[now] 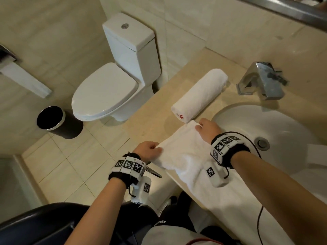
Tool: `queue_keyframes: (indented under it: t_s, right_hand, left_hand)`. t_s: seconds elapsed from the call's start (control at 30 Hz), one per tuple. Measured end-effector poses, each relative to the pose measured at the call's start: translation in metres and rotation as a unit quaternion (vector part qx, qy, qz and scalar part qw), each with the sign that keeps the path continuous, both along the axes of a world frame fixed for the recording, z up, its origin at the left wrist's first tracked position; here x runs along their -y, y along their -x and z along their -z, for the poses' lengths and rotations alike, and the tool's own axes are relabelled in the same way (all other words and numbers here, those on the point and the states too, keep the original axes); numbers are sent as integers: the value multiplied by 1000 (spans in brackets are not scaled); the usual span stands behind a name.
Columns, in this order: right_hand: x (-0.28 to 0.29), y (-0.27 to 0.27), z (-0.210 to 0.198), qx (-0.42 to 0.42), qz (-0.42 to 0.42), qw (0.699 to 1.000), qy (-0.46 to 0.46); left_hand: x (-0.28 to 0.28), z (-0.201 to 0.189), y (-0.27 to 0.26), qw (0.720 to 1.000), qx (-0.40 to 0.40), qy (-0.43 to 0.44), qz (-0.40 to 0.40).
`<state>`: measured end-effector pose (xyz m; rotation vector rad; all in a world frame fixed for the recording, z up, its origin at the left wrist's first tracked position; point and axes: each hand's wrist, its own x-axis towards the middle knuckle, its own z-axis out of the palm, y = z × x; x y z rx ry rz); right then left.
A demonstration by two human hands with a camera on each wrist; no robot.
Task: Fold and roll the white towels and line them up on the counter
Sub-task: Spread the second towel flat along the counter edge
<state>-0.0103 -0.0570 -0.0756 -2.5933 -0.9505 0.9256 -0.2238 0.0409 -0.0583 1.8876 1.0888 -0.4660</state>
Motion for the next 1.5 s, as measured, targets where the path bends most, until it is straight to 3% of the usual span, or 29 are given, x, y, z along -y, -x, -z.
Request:
queue_keyframes:
  t_s: [0.2,0.3,0.4,0.47,0.53,0.7,0.87,1.0,1.2,1.5]
  right_hand:
    - [-8,3,-2,32,-21,999,21]
    - [-2,0,-2,-20,11,997,-68]
    - [12,-9,1,-112,104,975,-162]
    - [30,-21,-1,-155,174,954,-189]
    - [56,-34,-1,-162,194,956,-148]
    - [139,-56,-7,-253,223,940,-52]
    - [228,-42,-12,-181,151,970,60]
    - [280,-23,2,-169,126,969,129]
    - [322,-23,9,-10,111,976,189]
    - [337,-19,-20,-128,192,971,60]
  left_hand:
    - [3,1,-8,997,-31,-64,0]
    - [7,5,-19,989,-9,-146,11]
    - [19,5,-38,963,88,-241,88]
    - [28,3,-55,952,119,-231,165]
    - [35,4,-71,950,114,-196,216]
    - [51,8,-103,942,-12,-148,301]
    - [73,14,-121,948,-96,-131,272]
    - [93,18,-121,943,-112,-183,253]
    - [89,10,-136,950,-85,-218,205]
    - [72,3,-163,930,-89,-211,288]
